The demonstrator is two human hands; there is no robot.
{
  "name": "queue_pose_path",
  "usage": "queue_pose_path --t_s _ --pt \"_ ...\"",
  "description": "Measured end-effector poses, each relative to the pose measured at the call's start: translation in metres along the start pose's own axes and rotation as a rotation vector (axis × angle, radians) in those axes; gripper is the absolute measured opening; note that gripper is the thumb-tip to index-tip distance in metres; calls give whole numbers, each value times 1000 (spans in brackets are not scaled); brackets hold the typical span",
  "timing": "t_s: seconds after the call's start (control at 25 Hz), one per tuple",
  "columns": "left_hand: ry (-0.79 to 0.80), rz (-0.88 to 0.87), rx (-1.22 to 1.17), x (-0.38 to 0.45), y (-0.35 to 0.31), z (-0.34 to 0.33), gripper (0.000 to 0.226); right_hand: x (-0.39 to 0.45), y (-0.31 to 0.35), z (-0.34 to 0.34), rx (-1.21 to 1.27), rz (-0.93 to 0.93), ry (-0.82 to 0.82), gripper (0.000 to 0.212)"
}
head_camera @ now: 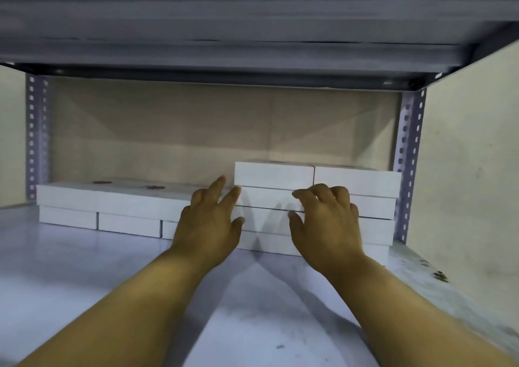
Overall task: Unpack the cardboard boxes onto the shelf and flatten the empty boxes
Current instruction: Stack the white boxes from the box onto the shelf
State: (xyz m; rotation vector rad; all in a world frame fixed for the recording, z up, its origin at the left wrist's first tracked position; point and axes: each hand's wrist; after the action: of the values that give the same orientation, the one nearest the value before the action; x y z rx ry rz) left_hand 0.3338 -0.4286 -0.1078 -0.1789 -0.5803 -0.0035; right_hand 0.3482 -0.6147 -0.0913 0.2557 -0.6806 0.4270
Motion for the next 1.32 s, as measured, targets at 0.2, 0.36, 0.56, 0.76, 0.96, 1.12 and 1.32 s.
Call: queue_pose_path --t_s 0.2,0.36,0.56,0.76,0.96,1.12,1.32 --pt "-102 83 -108 -26 -1 16 36 -10 12 5 297 10 26 18" --pt "-116 102 -142 -56 8 33 31 -14 34 17 436 -3 219 12" --pt "-183 85 -123 -120 41 62 30 -29 91 28 607 77 321 15" --pt "-272 145 -80 -186 89 107 21 -58 173 29 745 229 311 16" --pt "-303 234 30 -259 146 151 18 -95 262 17 842 330 390 16" --pt "-272 371 58 -321 182 174 16 -130 328 4 889 387 486 15" --pt "-233 499 47 -401 227 185 15 -179 400 -18 945 434 564 16"
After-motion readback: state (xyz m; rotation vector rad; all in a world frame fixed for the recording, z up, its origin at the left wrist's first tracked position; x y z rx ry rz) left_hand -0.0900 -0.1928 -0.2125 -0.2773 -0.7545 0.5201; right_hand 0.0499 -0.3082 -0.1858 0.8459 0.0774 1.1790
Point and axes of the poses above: each hand's wrist, its own x-axis towards the middle knuckle, its own z-axis out of the back of the hand, y = z × x, and after that the axes turned 11 degrees about y, right-handed
